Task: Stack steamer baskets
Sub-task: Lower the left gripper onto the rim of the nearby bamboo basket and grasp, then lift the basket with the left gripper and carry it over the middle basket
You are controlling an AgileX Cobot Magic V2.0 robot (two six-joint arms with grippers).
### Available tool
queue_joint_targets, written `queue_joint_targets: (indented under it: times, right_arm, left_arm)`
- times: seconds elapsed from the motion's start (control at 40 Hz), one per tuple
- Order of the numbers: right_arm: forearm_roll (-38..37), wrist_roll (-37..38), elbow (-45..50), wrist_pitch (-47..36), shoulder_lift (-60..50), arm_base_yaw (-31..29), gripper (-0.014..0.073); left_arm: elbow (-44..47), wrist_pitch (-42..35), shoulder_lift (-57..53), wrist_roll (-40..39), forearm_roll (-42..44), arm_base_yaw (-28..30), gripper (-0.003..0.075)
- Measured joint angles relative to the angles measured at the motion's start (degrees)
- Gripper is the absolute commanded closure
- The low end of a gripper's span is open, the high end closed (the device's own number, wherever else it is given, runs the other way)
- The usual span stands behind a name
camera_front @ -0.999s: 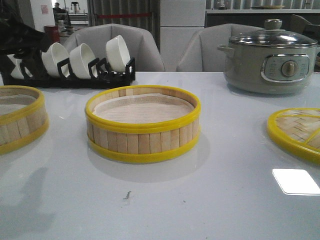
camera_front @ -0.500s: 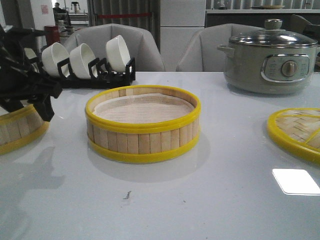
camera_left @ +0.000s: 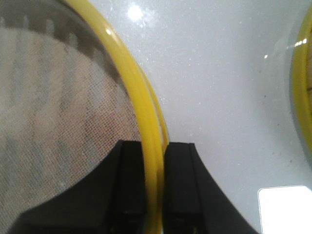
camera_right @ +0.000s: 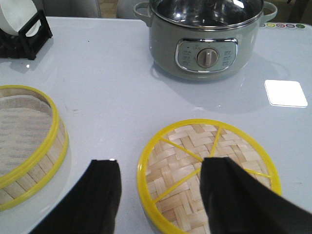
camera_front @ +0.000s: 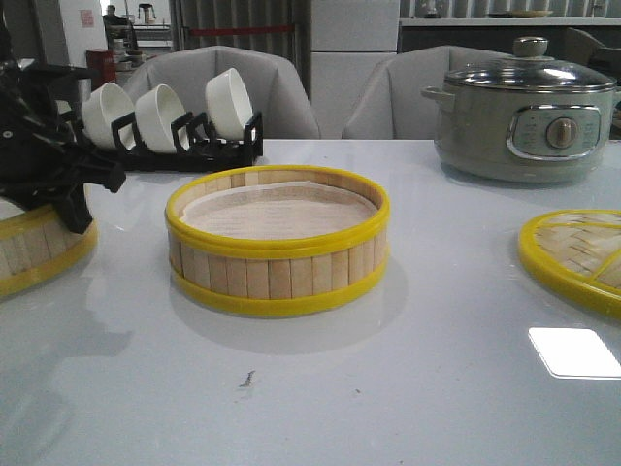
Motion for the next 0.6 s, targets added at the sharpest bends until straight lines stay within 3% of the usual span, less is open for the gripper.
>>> queue_joint_targets:
  times: [0.275, 0.6]
  right_arm:
    - [0.00, 0.00, 0.00, 0.00, 0.00, 0.00, 0.0116]
    - [0.00, 0.00, 0.00, 0.00, 0.00, 0.00, 0.0116]
  left_arm:
    - [-13.39, 7.79, -0.46, -0.78, -1.20, -4.01, 0.0632]
    - [-27.97, 12.22, -0.46, -0.78, -1.65, -19.08, 0.0633]
